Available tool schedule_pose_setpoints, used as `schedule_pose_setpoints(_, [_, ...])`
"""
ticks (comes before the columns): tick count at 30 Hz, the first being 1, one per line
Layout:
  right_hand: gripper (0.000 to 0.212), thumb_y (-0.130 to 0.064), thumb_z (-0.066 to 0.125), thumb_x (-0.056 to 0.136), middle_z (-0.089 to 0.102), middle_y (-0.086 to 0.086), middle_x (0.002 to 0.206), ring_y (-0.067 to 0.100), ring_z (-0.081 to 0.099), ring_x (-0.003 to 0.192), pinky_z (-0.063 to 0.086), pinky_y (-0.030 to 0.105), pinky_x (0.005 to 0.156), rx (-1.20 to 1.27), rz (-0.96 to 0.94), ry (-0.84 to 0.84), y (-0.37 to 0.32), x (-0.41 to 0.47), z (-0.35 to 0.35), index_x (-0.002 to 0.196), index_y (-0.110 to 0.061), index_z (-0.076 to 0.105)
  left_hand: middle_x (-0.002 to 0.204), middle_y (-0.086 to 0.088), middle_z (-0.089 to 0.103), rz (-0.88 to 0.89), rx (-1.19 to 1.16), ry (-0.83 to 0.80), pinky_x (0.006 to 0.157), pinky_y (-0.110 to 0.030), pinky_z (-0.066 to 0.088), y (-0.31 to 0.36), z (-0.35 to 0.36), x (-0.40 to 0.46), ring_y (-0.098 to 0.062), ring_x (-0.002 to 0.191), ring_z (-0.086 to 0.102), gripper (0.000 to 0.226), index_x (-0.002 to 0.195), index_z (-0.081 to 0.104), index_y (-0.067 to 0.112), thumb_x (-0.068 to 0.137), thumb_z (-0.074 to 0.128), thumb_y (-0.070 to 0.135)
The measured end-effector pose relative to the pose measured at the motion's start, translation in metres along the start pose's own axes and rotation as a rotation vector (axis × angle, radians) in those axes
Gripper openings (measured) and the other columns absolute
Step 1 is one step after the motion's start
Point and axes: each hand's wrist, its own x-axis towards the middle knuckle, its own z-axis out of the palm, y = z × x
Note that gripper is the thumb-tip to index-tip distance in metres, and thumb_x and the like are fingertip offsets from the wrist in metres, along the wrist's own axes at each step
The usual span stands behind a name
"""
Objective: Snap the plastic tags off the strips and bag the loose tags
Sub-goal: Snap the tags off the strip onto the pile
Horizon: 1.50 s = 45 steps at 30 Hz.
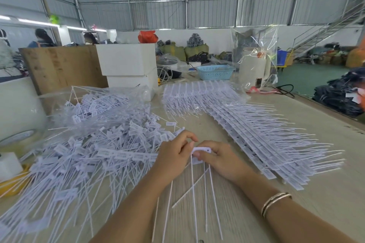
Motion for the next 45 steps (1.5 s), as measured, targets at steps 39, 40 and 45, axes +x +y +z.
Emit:
schedule_pose_setpoints(39, [0.051, -0.044, 0.032, 0.099, 0.049, 0.005, 0.135, 0.024, 0.045, 0.121, 0.031, 0.034, 0.093, 0.028, 0.559, 0.583, 0.046, 0.026, -0.058, 0.139, -0.016, 0.046, 0.045, 0.010, 0.037, 0.022, 0.285, 0.096, 0.067, -0.030, 0.034, 0.009, 0.005, -0.004, -0.004, 0.042, 0.034, 0.017, 0.103, 0.056, 0.022, 0.094, 0.044, 0.014])
schedule_pose_setpoints(40, [0.052, -0.046, 0.032, 0.099, 0.046, 0.005, 0.140, 0.025, 0.043, 0.127, 0.031, 0.036, 0.095, 0.033, 0.560, 0.595, 0.048, 0.026, -0.059, 0.140, -0.017, 0.045, 0.045, 0.009, 0.038, 0.022, 0.286, 0.091, 0.066, -0.030, 0.032, 0.009, 0.005, -0.004, -0.004, 0.042, 0.034, 0.017, 0.103, 0.056, 0.022, 0.095, 0.043, 0.014])
schedule_pose_setpoints(45, [0.040, -0.033, 0.034, 0.100, 0.057, 0.008, 0.129, 0.024, 0.054, 0.111, 0.038, 0.039, 0.092, -0.237, 0.453, 0.519, 0.038, 0.020, -0.046, 0.122, -0.013, 0.059, 0.051, 0.012, 0.038, 0.019, 0.317, 0.075, 0.071, -0.031, 0.037, 0.008, 0.005, -0.003, -0.001, 0.047, 0.036, 0.021, 0.108, 0.055, 0.022, 0.095, 0.042, 0.011])
